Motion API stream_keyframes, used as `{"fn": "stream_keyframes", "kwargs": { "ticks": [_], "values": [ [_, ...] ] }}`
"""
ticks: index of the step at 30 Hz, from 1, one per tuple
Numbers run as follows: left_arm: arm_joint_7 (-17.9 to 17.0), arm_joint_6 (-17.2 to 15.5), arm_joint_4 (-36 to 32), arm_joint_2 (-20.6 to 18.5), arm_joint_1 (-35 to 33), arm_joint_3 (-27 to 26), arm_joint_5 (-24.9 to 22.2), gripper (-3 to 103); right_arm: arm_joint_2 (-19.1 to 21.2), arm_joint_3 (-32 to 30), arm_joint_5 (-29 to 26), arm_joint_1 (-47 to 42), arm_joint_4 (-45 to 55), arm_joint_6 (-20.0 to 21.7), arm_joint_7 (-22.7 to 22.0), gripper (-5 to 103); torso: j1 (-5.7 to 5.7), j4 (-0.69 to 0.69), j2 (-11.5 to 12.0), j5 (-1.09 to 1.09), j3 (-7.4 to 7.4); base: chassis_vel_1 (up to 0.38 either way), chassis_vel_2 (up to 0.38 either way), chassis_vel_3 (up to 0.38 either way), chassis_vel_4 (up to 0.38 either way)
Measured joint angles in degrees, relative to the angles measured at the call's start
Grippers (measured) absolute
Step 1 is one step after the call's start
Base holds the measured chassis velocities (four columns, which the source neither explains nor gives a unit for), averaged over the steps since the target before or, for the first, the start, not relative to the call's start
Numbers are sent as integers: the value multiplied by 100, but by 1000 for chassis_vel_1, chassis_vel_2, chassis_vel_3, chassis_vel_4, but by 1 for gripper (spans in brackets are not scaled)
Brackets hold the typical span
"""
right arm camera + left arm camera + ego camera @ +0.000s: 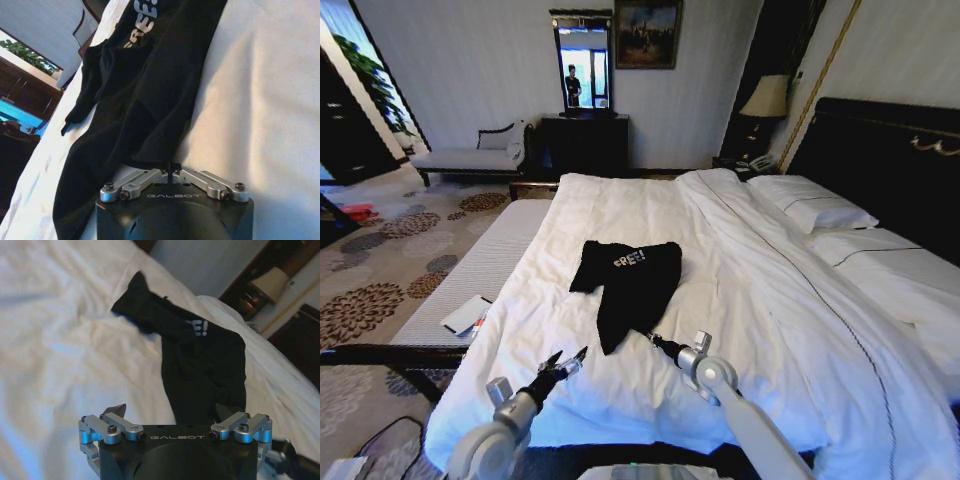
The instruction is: Fold the clothes on the bed.
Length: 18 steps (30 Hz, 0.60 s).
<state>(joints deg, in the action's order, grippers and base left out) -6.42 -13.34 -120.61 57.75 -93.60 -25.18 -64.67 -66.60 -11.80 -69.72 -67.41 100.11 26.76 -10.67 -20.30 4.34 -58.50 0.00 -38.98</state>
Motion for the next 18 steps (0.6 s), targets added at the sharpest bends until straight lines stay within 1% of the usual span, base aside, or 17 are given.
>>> {"fn": "stream_keyframes", "kwargs": {
  "ticks": [1,2,4,9,14,18],
  "values": [
    [-20,-29,87,24,95,31,-149,100,16,-11,-7,1,4,0,-14,0,0,-1,0,0,0,0,0,0,0],
    [-20,-29,87,24,95,31,-149,100,16,-11,-7,1,4,0,-14,0,0,-1,0,0,0,0,0,0,0],
    [-54,-93,246,75,288,122,-461,101,29,-13,-54,17,9,-1,-75,0,0,-2,0,0,0,0,0,0,0],
    [-39,-166,440,143,557,379,-721,98,31,-30,-59,33,10,0,-96,0,0,-2,0,0,-1,0,0,0,0],
    [-29,-195,542,183,677,583,-772,97,30,-47,-64,38,20,4,-104,0,0,-1,0,0,0,0,0,0,0],
    [56,-211,619,236,800,904,-760,96,19,-51,-62,19,43,12,-112,0,0,-1,0,0,0,0,0,0,0]
  ]
}}
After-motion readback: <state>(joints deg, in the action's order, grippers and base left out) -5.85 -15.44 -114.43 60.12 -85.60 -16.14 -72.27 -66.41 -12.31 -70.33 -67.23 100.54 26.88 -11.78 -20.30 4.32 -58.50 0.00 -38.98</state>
